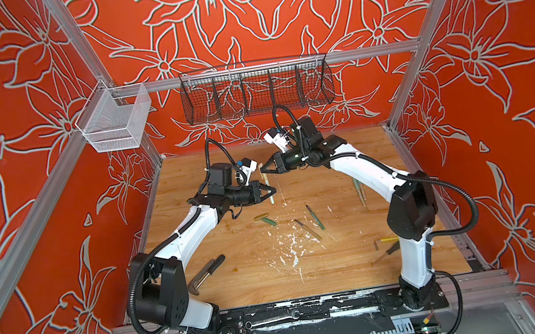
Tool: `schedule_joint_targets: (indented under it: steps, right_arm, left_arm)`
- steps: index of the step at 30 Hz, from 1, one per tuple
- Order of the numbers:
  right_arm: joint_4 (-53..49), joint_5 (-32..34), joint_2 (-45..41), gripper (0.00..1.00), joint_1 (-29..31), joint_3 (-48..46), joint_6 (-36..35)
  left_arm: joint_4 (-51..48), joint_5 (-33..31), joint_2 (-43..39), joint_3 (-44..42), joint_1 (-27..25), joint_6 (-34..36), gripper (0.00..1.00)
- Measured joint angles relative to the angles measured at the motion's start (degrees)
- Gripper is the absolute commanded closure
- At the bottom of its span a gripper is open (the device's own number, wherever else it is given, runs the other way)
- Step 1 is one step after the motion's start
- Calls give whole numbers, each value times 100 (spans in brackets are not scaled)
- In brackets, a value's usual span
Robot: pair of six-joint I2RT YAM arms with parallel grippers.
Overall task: Insert the pens into the pen caps
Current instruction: 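Push the tan cap down onto the nib with the right gripper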
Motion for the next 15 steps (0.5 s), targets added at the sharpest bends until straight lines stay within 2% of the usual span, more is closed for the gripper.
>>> schedule_joint_targets:
  steps: [9, 15]
  right_arm:
    - [140, -70, -146, 100, -146, -59, 428]
    - [13, -297, -149, 100, -221, -55, 540]
  left_arm:
    - [535, 208, -26, -74, 2, -328, 100]
    - [717, 236, -188, -284, 2, -448, 96]
